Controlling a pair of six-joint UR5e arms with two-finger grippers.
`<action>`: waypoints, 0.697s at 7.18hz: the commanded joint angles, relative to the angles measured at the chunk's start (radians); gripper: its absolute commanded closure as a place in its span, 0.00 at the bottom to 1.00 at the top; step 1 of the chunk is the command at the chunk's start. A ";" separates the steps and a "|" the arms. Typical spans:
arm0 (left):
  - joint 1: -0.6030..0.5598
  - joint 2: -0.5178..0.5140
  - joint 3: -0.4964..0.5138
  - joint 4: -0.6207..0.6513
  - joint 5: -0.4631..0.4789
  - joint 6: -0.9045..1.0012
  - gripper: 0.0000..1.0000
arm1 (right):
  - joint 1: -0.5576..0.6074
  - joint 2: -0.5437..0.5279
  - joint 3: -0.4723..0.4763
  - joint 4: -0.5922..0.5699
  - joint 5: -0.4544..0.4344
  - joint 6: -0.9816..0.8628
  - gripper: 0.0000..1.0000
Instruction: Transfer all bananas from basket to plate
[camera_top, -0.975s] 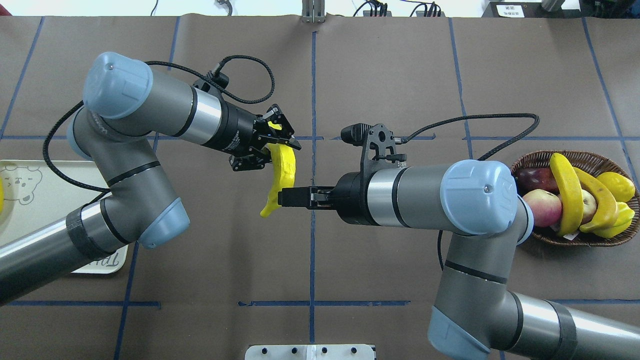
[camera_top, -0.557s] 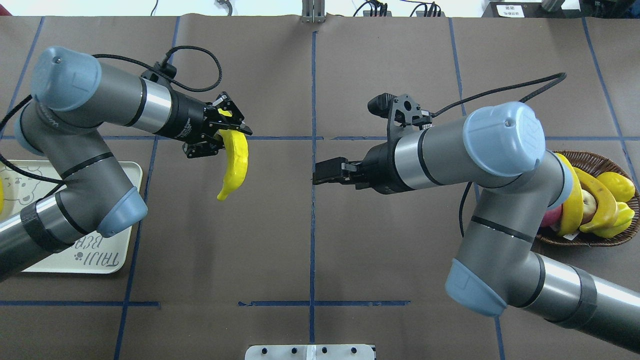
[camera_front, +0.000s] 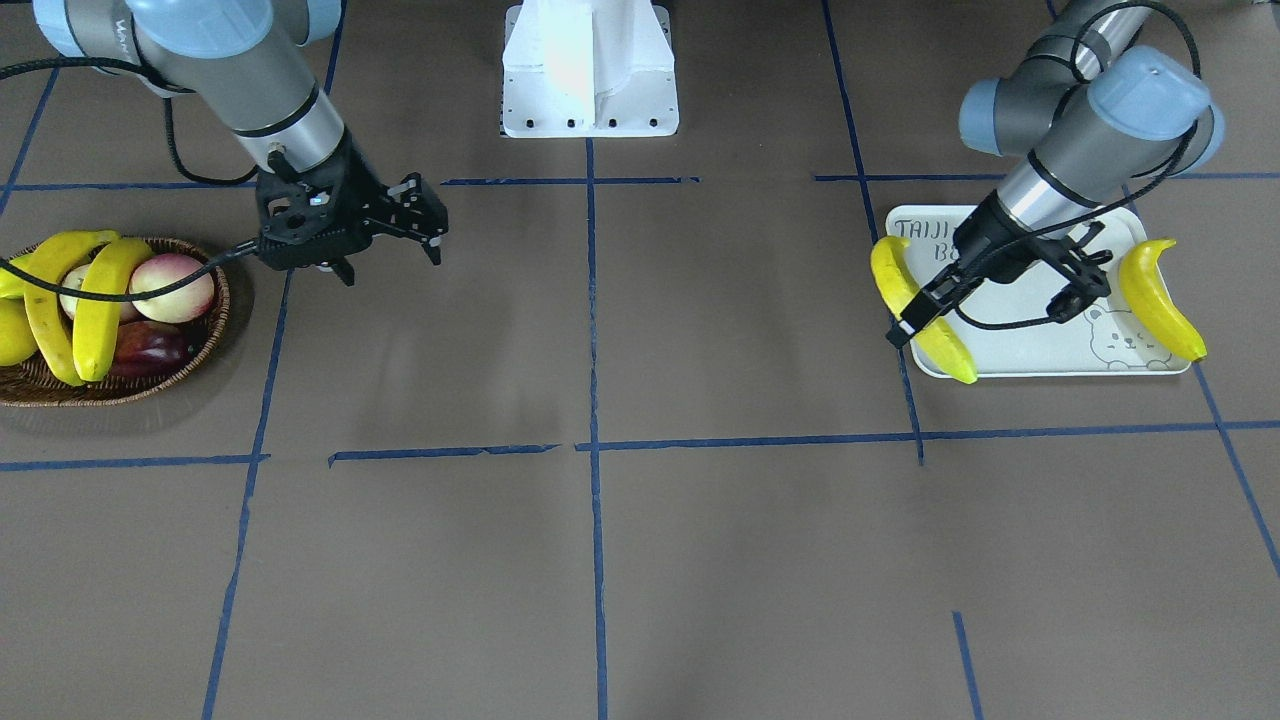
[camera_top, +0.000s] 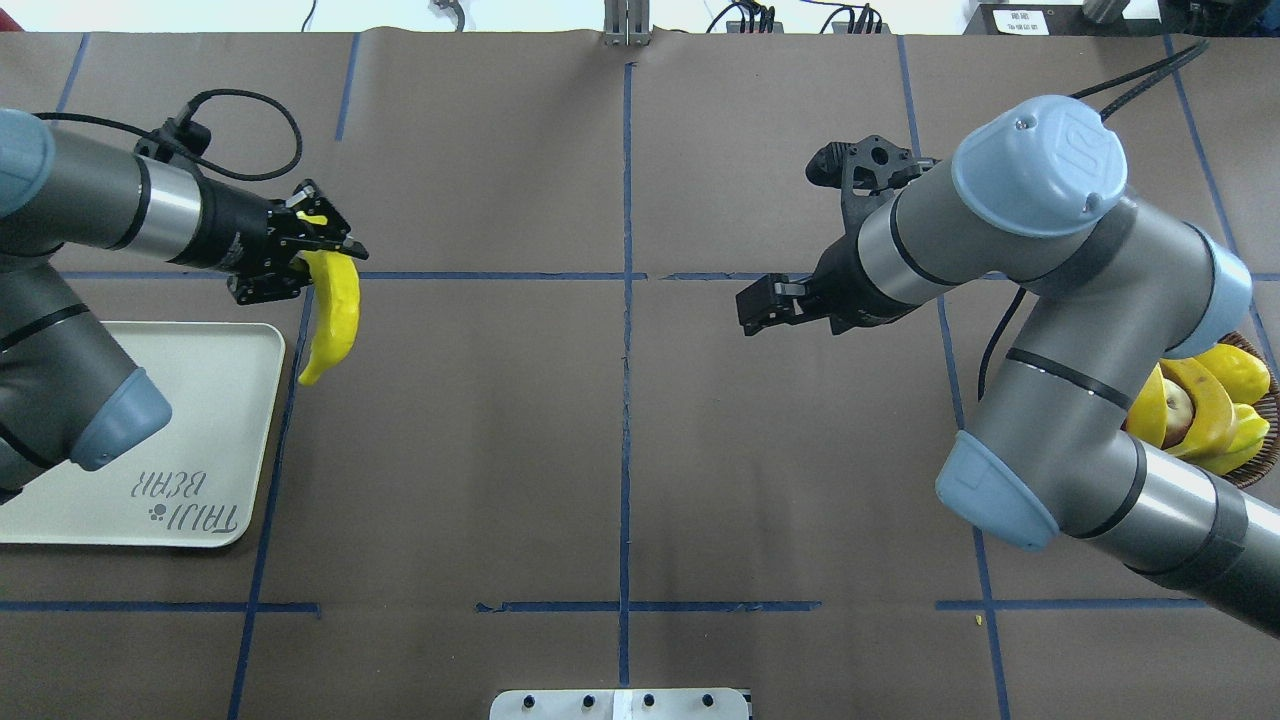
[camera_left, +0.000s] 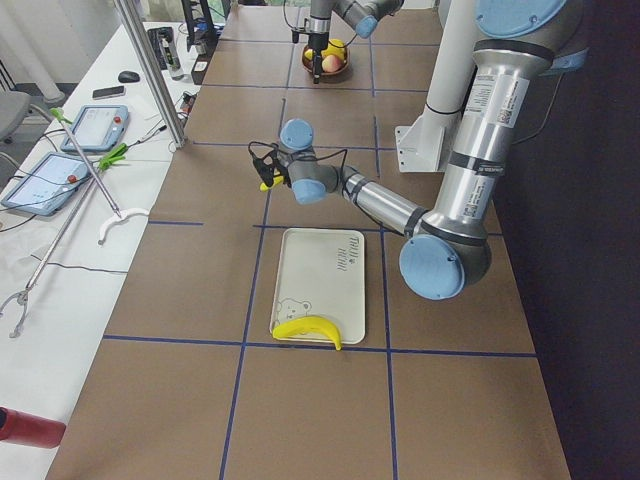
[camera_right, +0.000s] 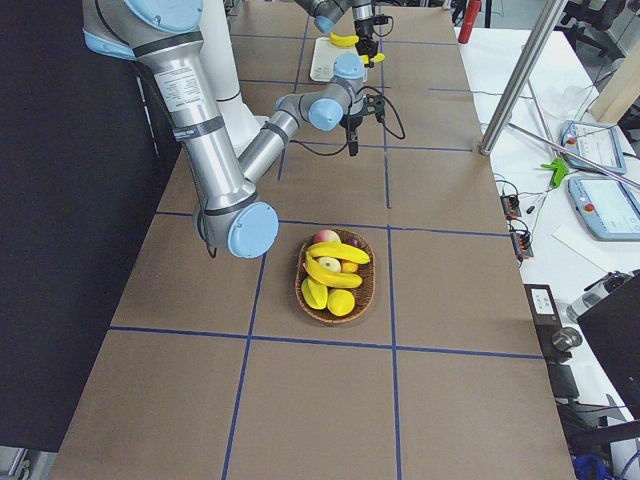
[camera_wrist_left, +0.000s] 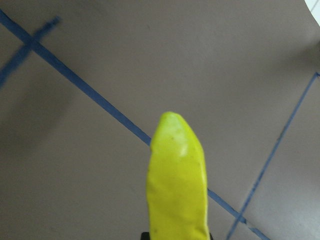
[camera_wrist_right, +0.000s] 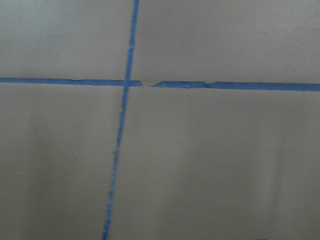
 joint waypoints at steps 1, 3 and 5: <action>-0.036 0.187 0.015 -0.008 -0.004 0.171 1.00 | 0.047 -0.078 0.017 -0.046 -0.003 -0.181 0.00; -0.090 0.262 0.060 -0.008 0.005 0.333 0.99 | 0.047 -0.079 0.014 -0.045 0.000 -0.184 0.00; -0.110 0.260 0.147 -0.011 0.008 0.419 0.95 | 0.046 -0.079 0.012 -0.045 -0.001 -0.183 0.00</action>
